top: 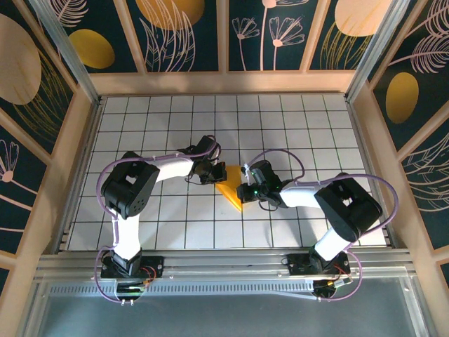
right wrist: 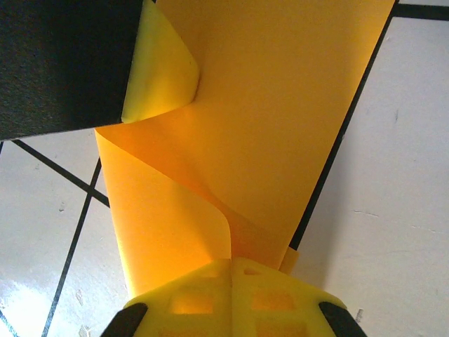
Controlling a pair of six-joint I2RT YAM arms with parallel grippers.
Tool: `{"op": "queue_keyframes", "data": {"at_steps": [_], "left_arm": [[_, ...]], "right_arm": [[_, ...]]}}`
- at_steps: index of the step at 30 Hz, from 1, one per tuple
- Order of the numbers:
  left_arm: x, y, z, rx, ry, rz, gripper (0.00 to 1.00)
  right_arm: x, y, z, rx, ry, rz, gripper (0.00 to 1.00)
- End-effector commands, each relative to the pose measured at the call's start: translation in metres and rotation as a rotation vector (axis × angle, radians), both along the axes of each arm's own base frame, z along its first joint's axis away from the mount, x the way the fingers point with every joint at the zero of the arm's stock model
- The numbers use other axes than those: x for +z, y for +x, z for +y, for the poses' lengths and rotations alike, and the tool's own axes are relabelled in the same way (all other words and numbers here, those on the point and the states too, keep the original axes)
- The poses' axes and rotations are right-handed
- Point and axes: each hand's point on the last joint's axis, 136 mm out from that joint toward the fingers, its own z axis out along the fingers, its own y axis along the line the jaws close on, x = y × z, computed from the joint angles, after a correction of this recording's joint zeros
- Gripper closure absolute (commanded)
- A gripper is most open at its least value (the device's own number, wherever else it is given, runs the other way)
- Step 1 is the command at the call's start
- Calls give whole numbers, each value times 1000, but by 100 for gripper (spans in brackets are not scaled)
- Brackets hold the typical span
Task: Fold a paper plane with a square sheet of paper (fold left side to right side)
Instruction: Third fold the triangle at the center of the table.
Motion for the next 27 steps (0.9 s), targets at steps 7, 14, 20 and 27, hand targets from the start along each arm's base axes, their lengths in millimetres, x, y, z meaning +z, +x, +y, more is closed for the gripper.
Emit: {"op": "queue_keyframes", "data": {"at_steps": [7, 14, 20, 27], "left_arm": [[-29, -23, 25, 29, 126, 98, 96], [-14, -12, 23, 33, 124, 50, 89], [35, 22, 28, 61, 127, -84, 78], [92, 28, 32, 59, 45, -240, 77]], "right_arm": [[-12, -4, -4, -11, -28, 40, 100], [-29, -15, -13, -26, -62, 93, 100], [-31, -19, -18, -29, -70, 98, 100], [-29, -17, -15, -23, -70, 95, 100]]}}
